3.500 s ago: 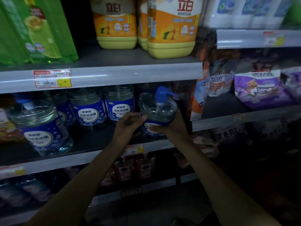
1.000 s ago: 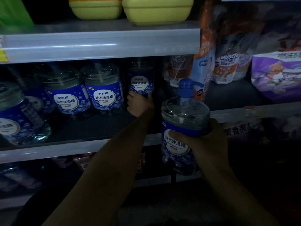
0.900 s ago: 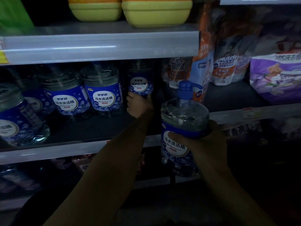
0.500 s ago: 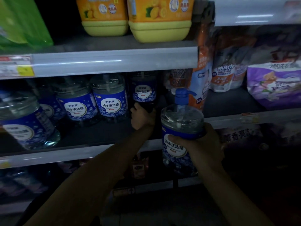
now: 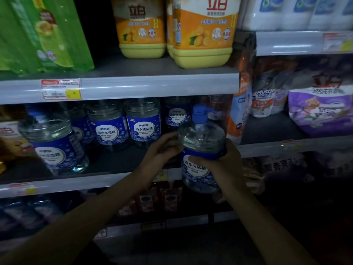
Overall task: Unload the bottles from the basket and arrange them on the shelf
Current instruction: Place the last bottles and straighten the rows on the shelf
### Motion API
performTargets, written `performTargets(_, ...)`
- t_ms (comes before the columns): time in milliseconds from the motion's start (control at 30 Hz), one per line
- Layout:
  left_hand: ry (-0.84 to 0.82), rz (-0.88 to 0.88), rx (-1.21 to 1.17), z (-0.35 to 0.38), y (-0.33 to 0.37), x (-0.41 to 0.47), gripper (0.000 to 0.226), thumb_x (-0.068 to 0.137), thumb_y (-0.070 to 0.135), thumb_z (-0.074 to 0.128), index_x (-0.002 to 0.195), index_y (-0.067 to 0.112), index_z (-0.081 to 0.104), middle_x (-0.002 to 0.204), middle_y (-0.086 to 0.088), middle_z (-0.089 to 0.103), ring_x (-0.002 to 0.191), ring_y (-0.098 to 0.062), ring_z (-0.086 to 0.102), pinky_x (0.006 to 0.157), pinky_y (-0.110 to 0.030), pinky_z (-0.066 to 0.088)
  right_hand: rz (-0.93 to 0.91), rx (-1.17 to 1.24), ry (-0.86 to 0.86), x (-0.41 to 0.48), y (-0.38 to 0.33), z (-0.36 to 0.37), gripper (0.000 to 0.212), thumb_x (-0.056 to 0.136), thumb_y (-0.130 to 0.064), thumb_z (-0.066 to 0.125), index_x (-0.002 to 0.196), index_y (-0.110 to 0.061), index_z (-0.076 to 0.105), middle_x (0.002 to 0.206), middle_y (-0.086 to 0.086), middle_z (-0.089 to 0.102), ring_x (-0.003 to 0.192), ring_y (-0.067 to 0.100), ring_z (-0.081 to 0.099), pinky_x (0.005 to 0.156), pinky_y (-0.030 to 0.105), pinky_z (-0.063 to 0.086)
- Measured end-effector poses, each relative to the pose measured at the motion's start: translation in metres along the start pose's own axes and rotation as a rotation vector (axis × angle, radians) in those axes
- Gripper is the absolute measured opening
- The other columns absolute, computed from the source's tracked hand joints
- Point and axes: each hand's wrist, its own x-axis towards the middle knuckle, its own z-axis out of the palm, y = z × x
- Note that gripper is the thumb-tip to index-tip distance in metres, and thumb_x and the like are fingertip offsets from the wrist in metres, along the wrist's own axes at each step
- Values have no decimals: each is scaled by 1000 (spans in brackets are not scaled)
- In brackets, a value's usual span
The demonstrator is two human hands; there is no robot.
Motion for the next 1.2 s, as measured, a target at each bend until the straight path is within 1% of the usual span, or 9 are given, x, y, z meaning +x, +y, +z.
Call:
performTargets(100, 11, 29, -30, -8, 7, -7, 48, 93, 9, 70, 139, 18, 58, 121, -4, 73, 113, -14, 69, 93, -27, 57, -26, -11, -53, 6, -2, 11, 81, 56, -13, 100, 128, -21, 64, 118, -7, 74, 106, 11, 72, 88, 37, 62)
performTargets(233, 63, 61, -41, -22, 10, -11, 54, 85, 14, 79, 134, 22, 60, 112, -3, 75, 109, -18, 71, 91, -29, 58, -116, -30, -113, 9, -10, 20, 76, 60, -12, 99, 126, -25, 63, 117, -12, 72, 107, 7, 70, 88, 32, 61)
performTargets(333, 97, 107, -40, -30, 13, -10, 64, 75, 15, 83, 134, 17, 59, 110, -2, 75, 108, -18, 72, 86, -26, 59, -175, -13, -163, 9, -16, 24, 80, 62, -13, 98, 132, -27, 61, 122, -15, 70, 110, 0, 67, 90, 26, 60)
performTargets(467, 151, 187, 24, -40, 15, -7, 67, 73, 3, 87, 133, 12, 59, 118, -4, 71, 110, -15, 70, 85, -23, 59, -231, 21, -206, 18, -15, 33, 90, 62, -28, 98, 141, -27, 55, 135, -8, 66, 124, 12, 63, 100, 40, 57)
performTargets(667, 205, 231, 17, -38, 5, 5, 71, 72, -2, 87, 136, 6, 57, 127, -6, 68, 115, -12, 68, 86, -22, 58, -308, -83, -171, 40, -6, 42, 96, 57, -49, 100, 139, -26, 59, 134, 8, 62, 125, 26, 62, 95, 49, 57)
performTargets(833, 220, 244, 7, -29, 1, 19, 66, 77, 9, 87, 137, 14, 60, 130, 1, 68, 119, -10, 65, 96, -28, 57, -269, -14, -171, 50, -1, 38, 79, 65, -15, 94, 136, -19, 59, 128, -3, 70, 118, 14, 68, 92, 30, 58)
performTargets(1000, 270, 245, 18, -20, 2, 33, 61, 79, 16, 87, 135, 16, 63, 127, 3, 70, 116, -4, 64, 94, -23, 56, -186, -21, -149, 64, 1, 40, 80, 62, -14, 96, 134, -12, 62, 123, -4, 72, 110, 9, 70, 89, 31, 61)
performTargets(1133, 312, 219, 57, -19, -1, 43, 57, 79, 20, 87, 131, 23, 65, 124, 4, 70, 116, -8, 64, 96, -28, 57, -162, -8, -155, 77, 4, 42, 77, 63, 0, 94, 133, -6, 62, 120, -1, 73, 107, 9, 72, 85, 27, 61)
performTargets(1200, 310, 212, 60, -17, -4, 46, 55, 81, 17, 86, 131, 19, 65, 120, 8, 70, 111, 3, 64, 92, -22, 56, -139, 9, -161, 82, 9, 44, 78, 63, 2, 93, 135, -4, 61, 123, 3, 72, 109, 11, 72, 85, 29, 61)
